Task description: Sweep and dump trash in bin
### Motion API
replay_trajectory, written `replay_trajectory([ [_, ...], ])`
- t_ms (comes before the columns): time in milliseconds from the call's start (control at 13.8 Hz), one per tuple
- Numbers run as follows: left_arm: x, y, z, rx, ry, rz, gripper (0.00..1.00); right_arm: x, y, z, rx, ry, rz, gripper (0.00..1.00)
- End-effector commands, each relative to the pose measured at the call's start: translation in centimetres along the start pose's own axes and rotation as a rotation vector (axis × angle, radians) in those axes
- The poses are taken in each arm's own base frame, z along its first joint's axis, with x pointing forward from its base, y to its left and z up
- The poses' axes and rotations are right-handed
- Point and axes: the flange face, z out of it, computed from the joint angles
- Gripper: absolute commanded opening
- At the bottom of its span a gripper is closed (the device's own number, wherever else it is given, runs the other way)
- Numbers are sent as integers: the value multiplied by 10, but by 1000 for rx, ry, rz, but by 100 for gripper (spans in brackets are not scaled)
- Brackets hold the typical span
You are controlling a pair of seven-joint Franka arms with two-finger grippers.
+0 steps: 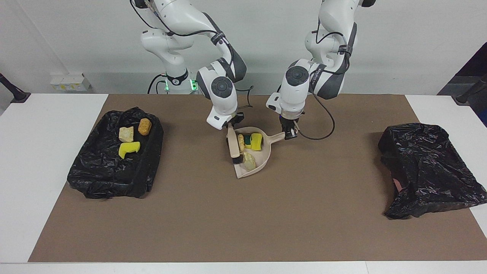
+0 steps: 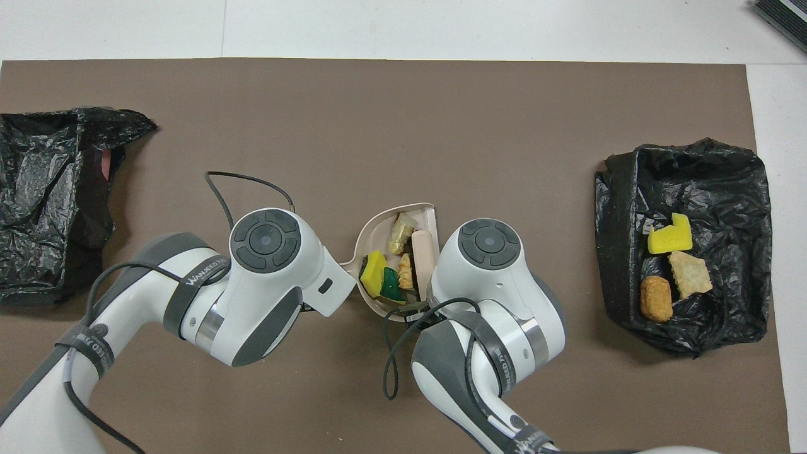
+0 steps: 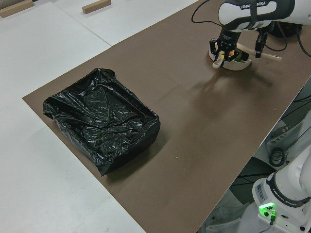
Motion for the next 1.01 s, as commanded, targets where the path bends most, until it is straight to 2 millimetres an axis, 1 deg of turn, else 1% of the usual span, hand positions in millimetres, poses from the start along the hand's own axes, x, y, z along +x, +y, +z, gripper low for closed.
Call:
replay_trajectory([
  [0, -23, -9, 2, 27, -1, 53, 0, -28, 5, -46, 3, 15, 32, 0],
  [72, -29, -15, 3, 23, 1, 45, 0, -33, 6, -50, -3, 13, 64, 0],
  [144, -29, -18, 1, 22, 9, 49, 0, -37, 5, -49, -12, -7, 96, 0],
  [217, -37, -24, -1, 27, 13, 47, 0, -47, -3, -51, -29, -25, 109, 0],
  [289, -46, -29, -4, 22, 21, 46, 0, -60, -11, -51, -53, -47, 133, 0],
  [361, -56, -35, -12, 17, 46, 49, 0, -76, -22, -47, -80, -51, 154, 0],
  [433, -68, -41, -17, 6, 62, 48, 0, -91, -28, -35, -100, -47, 161, 0],
  [506, -78, -44, -26, 2, 65, 52, 0, -104, -40, -32, -70, -32, 162, 0],
  [578, -93, -49, -30, -13, 76, 56, 0, -114, -50, -26, -34, -32, 160, 0],
  [650, -110, -53, -41, -19, 98, 55, 0, -122, -59, -19, -31, -34, 154, 0],
  [722, -125, -55, -47, -29, 120, 62, 0, -124, -72, -5, -23, -27, 137, 0],
  [795, -148, -57, -57, -34, 137, 64, 0, -119, -82, 11, -3, -9, 157, 0],
  [867, -171, -59, -63, -42, 164, 71, 0, -123, -99, 29, -9, -27, 168, 0],
  [939, -200, -63, -73, -44, 190, 70, 0, -125, -104, 48, -29, -51, 170, 0],
])
